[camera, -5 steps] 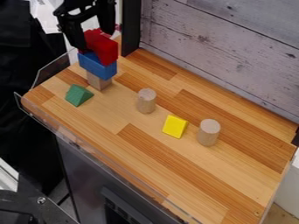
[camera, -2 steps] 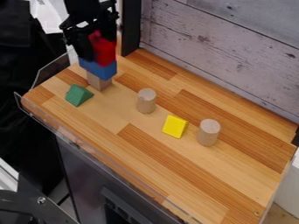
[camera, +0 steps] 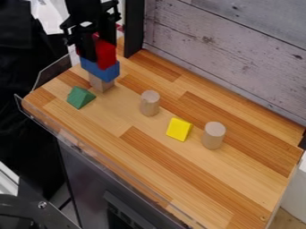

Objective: Put the red arch to the right side of the green triangle

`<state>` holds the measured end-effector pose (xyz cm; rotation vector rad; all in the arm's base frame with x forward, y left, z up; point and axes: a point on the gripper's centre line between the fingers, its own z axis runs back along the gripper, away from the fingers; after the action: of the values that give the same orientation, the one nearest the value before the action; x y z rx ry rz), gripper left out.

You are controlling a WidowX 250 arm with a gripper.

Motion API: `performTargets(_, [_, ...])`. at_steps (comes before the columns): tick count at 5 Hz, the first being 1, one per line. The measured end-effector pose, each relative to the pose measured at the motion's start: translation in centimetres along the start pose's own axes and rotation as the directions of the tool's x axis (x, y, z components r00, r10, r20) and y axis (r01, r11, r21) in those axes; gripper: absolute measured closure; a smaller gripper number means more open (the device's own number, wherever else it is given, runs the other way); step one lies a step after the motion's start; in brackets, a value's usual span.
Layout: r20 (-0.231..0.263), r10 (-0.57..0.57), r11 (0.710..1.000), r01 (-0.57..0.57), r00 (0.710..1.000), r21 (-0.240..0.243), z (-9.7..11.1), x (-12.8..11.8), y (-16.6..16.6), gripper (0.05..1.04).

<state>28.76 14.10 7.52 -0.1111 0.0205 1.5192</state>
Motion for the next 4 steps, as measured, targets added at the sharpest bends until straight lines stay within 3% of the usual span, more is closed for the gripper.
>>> performTargets(2, [0.010,0.023,1.000,-0.023,1.000,0.012,1.4,-1.3,0.5,0.498])
performTargets(3, [-0.017,-0.089,0.996,0.088,0.996,-0.015,1.6,-4.6,1.4,0.498])
performTargets(4, [-0.045,-0.247,0.969,0.246,0.968,-0.035,1.1,-7.6,2.7,0.498])
